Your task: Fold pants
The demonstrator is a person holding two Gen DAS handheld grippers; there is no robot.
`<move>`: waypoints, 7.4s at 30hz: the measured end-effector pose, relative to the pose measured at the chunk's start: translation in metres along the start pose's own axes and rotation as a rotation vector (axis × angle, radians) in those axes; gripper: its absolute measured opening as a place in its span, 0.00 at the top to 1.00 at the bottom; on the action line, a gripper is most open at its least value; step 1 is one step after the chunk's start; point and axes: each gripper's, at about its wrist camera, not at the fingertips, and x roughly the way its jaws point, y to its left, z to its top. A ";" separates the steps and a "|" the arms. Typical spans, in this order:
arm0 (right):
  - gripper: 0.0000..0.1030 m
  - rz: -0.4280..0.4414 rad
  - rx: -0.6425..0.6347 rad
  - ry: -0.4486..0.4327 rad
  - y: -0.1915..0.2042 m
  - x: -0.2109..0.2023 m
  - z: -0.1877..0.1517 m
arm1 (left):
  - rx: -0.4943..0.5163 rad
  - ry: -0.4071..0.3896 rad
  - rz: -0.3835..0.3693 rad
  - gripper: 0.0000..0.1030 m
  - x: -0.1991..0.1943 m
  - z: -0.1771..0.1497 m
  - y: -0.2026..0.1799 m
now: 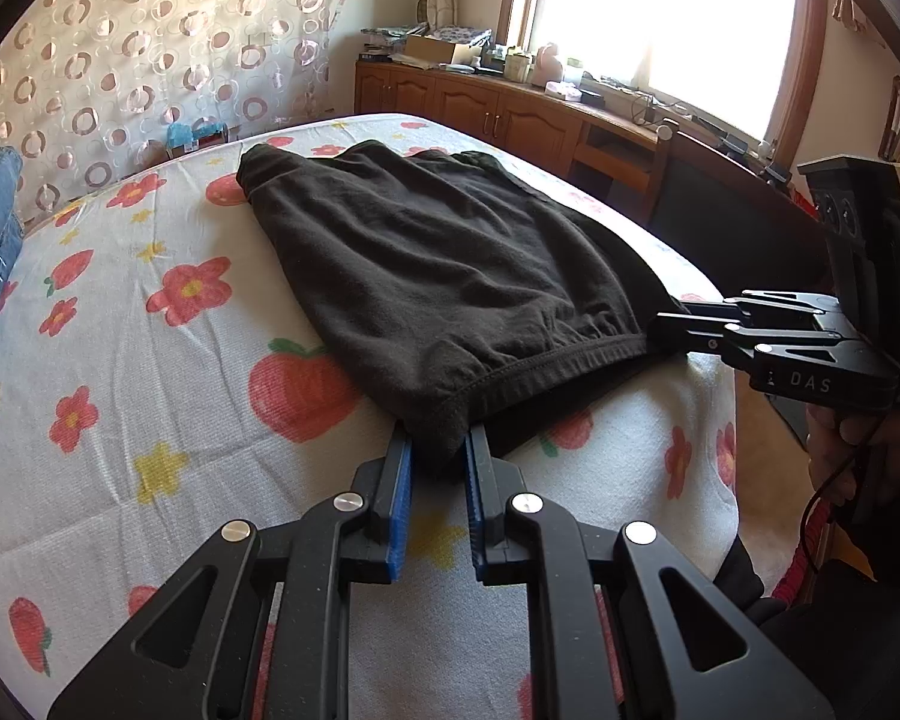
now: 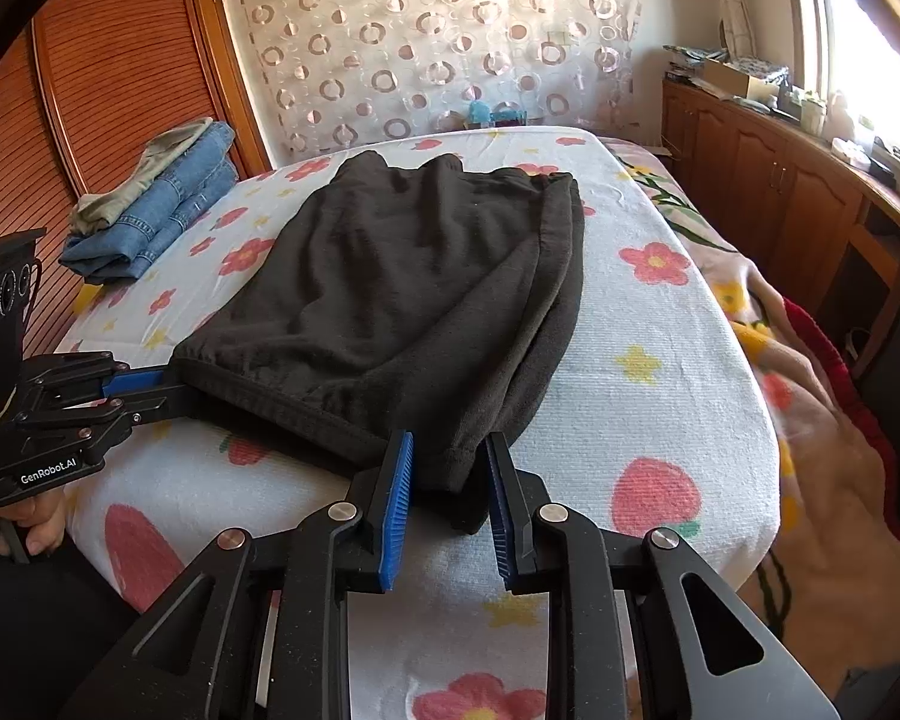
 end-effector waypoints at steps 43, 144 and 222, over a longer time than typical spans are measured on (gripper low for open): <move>0.91 0.171 -0.153 -0.241 0.035 -0.037 0.082 | -0.064 -0.224 0.025 0.90 -0.074 0.070 0.068; 0.91 0.207 -0.138 0.035 0.052 0.065 0.165 | -0.169 -0.032 0.127 0.87 -0.053 -0.025 0.094; 0.91 0.198 -0.168 -0.125 0.071 0.073 0.241 | -0.136 -0.205 0.205 0.87 -0.089 0.053 0.118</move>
